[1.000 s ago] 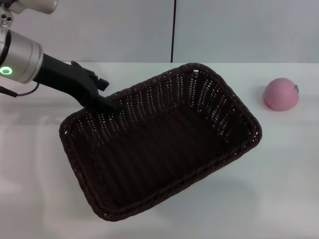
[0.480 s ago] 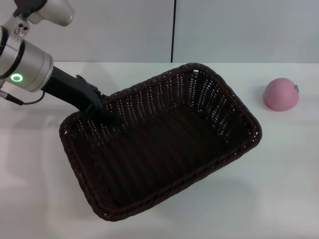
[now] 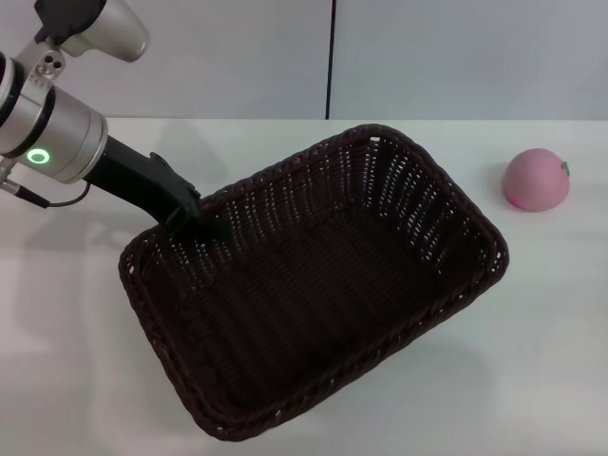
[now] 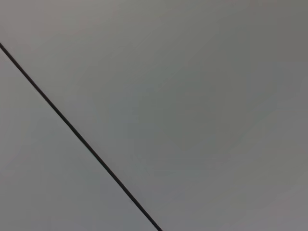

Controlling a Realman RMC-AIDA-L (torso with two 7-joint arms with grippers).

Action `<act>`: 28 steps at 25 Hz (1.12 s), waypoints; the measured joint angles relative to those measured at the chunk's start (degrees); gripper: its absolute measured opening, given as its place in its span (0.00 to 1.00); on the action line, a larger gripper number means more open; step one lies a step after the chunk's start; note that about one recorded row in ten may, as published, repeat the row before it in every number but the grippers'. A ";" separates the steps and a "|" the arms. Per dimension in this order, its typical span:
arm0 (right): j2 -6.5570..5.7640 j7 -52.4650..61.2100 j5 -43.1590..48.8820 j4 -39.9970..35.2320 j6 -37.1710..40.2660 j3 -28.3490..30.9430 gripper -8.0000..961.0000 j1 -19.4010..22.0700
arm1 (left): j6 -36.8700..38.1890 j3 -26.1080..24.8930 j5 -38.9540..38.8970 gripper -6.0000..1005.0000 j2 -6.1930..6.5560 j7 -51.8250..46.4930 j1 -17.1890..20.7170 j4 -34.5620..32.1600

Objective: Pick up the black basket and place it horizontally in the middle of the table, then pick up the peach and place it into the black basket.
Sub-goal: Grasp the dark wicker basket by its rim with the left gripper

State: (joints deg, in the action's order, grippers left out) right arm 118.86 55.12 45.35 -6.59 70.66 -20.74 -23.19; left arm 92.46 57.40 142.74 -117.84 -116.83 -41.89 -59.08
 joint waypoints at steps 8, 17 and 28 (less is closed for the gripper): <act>0.05 0.00 0.00 0.25 0.00 0.00 0.54 0.33 | -0.32 0.14 -0.15 0.22 -0.02 0.14 0.37 0.05; 0.06 -0.01 0.00 0.70 0.01 0.00 0.54 0.46 | -0.28 -0.36 -1.26 0.19 -0.12 2.92 1.45 -0.32; 0.05 0.00 0.00 0.84 0.01 0.43 0.54 0.92 | -0.47 -9.50 -12.39 0.19 0.15 14.92 6.35 -2.06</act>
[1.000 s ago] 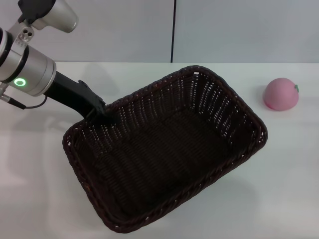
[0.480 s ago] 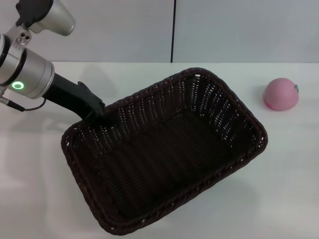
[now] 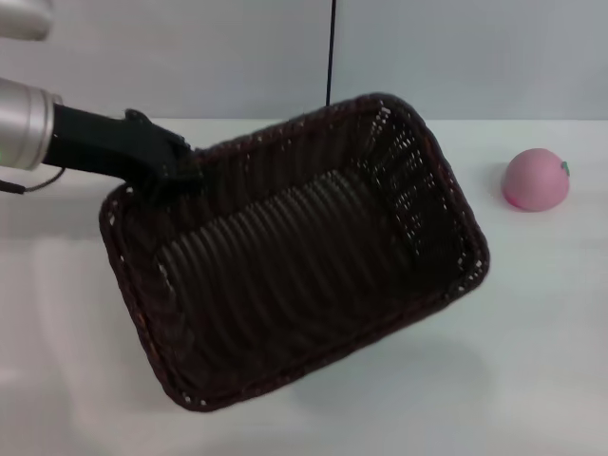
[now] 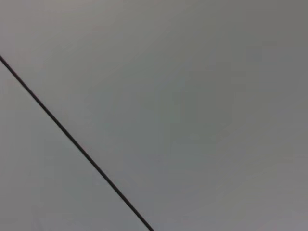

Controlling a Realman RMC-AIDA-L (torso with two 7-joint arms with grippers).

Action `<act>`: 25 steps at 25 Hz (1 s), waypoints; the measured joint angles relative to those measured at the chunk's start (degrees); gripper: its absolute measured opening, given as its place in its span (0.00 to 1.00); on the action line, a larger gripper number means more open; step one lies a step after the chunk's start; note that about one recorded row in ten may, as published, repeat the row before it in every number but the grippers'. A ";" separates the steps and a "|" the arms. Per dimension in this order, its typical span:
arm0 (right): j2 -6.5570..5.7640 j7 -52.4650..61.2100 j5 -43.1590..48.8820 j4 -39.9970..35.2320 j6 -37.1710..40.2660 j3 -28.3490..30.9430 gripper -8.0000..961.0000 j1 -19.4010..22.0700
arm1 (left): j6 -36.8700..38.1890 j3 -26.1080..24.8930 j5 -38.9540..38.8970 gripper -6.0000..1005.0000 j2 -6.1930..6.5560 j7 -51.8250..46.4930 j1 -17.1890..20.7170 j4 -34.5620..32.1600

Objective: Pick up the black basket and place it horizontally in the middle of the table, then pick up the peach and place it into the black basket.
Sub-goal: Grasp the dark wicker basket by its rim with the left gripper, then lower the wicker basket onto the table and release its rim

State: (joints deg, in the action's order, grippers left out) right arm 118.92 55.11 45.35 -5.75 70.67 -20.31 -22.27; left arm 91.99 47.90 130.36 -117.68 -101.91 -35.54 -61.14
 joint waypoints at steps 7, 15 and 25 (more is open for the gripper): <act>0.00 0.00 0.00 0.40 -0.01 0.28 0.54 -0.41 | 1.66 -0.41 -4.78 0.19 0.06 3.07 1.74 -3.46; 0.00 0.00 0.00 0.63 -0.40 0.30 0.54 -0.94 | 4.73 -0.27 -5.92 0.19 1.88 5.85 -2.28 -4.25; 0.00 0.69 0.00 1.19 -0.71 0.27 0.54 -1.02 | 9.31 -0.03 -5.27 0.19 2.39 12.89 -8.48 -2.29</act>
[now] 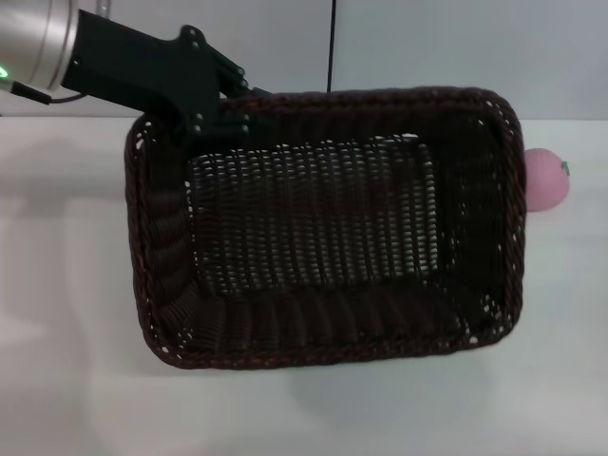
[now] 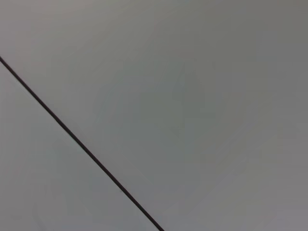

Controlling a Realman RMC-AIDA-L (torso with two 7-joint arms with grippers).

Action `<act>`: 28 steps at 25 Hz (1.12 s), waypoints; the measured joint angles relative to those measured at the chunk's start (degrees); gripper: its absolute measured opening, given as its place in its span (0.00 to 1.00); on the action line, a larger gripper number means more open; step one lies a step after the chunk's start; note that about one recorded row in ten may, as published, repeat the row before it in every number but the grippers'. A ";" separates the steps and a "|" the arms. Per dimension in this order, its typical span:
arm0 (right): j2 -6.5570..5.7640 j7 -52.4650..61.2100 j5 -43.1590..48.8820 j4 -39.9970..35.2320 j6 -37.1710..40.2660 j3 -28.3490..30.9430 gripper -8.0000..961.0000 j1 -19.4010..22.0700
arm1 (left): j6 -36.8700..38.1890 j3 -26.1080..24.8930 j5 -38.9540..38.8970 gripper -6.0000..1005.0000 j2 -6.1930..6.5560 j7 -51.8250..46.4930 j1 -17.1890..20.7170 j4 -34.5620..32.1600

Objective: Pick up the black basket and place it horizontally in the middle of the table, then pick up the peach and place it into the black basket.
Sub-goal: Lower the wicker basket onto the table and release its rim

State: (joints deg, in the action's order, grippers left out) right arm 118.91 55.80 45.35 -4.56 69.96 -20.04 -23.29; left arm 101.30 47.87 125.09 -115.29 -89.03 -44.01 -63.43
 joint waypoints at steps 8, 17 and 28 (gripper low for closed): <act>0.00 0.72 0.00 0.17 0.00 0.00 0.54 0.20 | -1.61 1.02 0.06 0.19 -0.44 6.81 -1.39 5.69; 0.00 0.76 0.00 0.34 -0.01 -0.16 0.54 -0.01 | -4.21 1.30 0.08 0.19 -0.60 10.16 -1.66 9.17; 0.00 0.80 0.00 0.49 0.00 -0.45 0.54 -0.09 | -9.08 3.58 0.05 0.19 -1.92 12.60 -3.10 12.70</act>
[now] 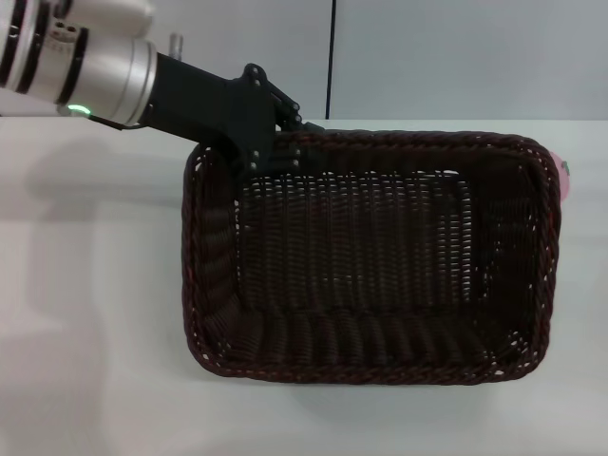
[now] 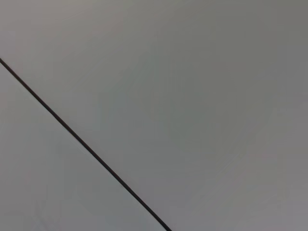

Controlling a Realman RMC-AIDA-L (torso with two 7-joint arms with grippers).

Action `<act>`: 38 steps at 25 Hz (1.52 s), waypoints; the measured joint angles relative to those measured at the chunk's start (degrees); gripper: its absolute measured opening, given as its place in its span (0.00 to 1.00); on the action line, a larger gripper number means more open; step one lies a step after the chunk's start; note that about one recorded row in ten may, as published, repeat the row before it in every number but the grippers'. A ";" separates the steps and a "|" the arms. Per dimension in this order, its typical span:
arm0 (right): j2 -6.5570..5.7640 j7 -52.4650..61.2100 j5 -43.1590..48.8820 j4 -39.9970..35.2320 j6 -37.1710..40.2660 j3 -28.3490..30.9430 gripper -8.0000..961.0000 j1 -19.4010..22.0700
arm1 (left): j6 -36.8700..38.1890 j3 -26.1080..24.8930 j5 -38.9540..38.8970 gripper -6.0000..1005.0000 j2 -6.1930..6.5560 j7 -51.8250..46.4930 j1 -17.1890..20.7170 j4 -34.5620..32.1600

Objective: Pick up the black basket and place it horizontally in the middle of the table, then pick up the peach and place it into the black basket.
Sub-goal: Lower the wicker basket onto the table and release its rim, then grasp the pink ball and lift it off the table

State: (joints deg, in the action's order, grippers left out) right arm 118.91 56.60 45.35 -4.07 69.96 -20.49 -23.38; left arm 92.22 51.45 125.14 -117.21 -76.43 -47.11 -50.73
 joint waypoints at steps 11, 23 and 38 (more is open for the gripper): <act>0.00 0.00 0.00 0.45 0.00 0.36 0.54 0.49 | -8.94 5.43 -2.61 0.27 -1.25 0.93 1.07 1.29; 0.00 0.02 0.33 0.52 0.01 -0.08 0.54 0.11 | -12.83 5.07 -18.76 0.72 -1.14 6.77 5.41 1.53; -0.70 1.83 8.21 -12.23 5.60 -15.11 0.54 2.47 | -18.15 4.08 -68.16 0.78 -1.48 18.37 18.59 26.27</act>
State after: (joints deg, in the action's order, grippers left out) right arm 118.21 58.43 53.56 -16.31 75.55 -35.60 -20.91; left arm 74.07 55.53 56.98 -118.69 -58.06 -28.53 -24.46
